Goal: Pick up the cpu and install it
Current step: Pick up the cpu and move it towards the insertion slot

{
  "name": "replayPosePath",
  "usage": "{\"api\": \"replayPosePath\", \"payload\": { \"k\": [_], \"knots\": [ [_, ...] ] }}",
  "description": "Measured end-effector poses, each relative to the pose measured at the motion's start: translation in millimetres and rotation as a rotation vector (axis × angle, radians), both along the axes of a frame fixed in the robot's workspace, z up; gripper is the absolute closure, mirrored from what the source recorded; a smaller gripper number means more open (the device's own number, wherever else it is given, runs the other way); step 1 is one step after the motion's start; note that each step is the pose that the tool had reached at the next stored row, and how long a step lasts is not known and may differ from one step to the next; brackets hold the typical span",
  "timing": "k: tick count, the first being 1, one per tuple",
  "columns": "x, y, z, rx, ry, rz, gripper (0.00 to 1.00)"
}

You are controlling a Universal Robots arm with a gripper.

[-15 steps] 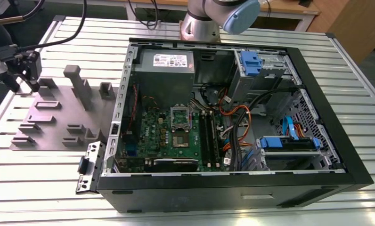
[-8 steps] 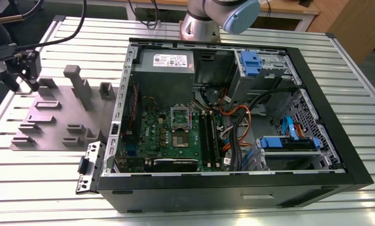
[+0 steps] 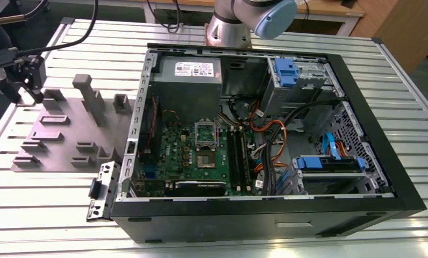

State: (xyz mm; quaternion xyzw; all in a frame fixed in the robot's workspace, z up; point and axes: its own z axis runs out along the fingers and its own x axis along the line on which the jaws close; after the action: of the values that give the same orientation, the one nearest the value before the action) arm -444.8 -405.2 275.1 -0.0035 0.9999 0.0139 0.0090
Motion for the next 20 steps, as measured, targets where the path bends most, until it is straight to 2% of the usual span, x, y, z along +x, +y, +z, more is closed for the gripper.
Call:
{"api": "replayPosePath", "payload": {
  "k": [7, 15, 17, 20],
  "knots": [
    [-0.1, 0.0, 0.9, -0.0016, 0.0002, 0.000, 0.53],
    [0.0, 0.5, 1.0, -0.0094, 0.0001, 0.000, 0.53],
    [0.0, 0.6, 1.7, -0.0168, 0.0002, 0.000, 0.53],
    [0.0, 0.6, 1.8, -0.0182, 0.0001, 0.000, 0.53]
  ]
}}
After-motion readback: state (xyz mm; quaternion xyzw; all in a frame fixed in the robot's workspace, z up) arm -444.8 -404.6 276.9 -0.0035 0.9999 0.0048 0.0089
